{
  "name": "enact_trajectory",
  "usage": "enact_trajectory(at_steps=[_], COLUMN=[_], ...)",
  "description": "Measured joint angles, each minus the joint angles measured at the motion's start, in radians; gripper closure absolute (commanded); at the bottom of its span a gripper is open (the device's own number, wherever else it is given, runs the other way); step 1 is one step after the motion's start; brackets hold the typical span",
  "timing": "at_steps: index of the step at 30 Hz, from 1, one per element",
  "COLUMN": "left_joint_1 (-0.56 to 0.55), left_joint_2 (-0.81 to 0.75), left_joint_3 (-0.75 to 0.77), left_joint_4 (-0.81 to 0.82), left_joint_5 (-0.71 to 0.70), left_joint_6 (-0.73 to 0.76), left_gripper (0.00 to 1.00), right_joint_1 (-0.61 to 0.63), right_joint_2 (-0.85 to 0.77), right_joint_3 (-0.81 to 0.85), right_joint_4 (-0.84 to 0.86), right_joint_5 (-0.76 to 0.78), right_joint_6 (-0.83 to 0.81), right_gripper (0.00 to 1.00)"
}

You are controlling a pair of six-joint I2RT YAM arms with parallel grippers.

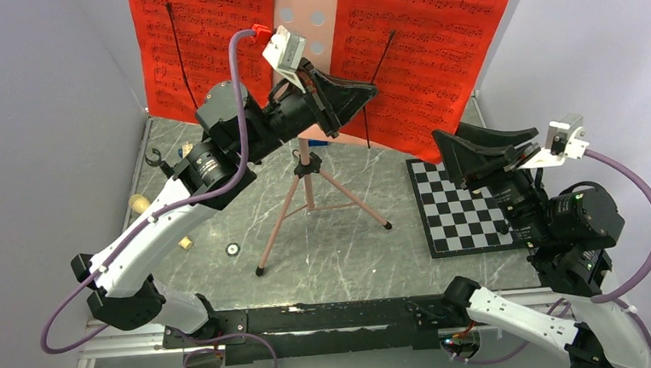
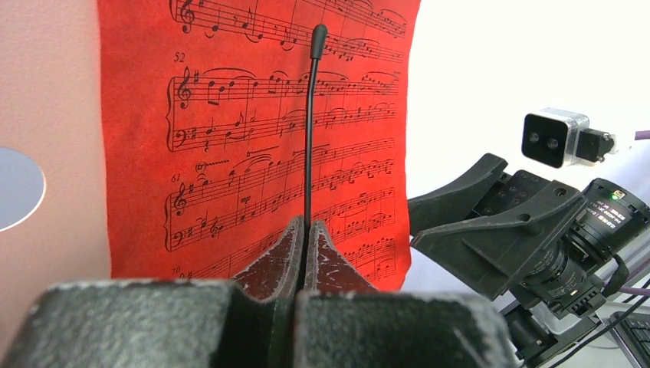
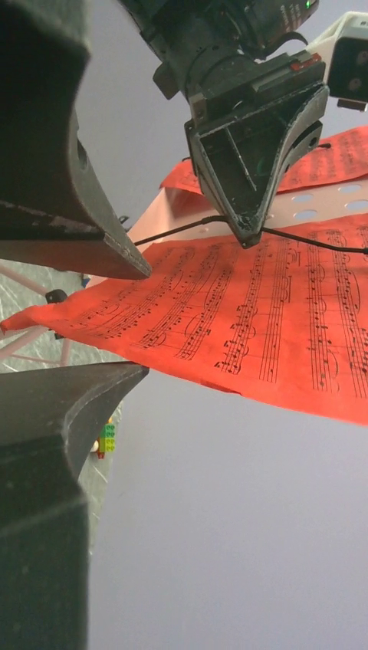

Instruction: Pack up the instrument practice props

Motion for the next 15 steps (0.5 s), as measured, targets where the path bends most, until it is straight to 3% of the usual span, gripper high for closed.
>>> enact_trajectory(at_steps=[5,10,15], left_joint_1=[0.000,0.000,0.000], left_joint_2=[0.000,0.000,0.000], left_joint_3=[-0.004,-0.005,-0.014], left_joint_4=[0.007,0.009,0.022], left_joint_5=[0.000,0.000,0.001], left_joint_6=[0.000,0.000,-0.001], left_gripper=[1.00,1.00,1.00], right_joint_1=[0.000,0.000,0.000], right_joint_2=[0.020,0.033,0.050], right_joint_3=[0.000,0.000,0.000], right_joint_4=[0.001,0.009,0.037], right_joint_5=[0.000,0.004,0.016], right_joint_6=[-0.002,-0.011,-0.020], right_gripper=[0.52,0.42,0.41])
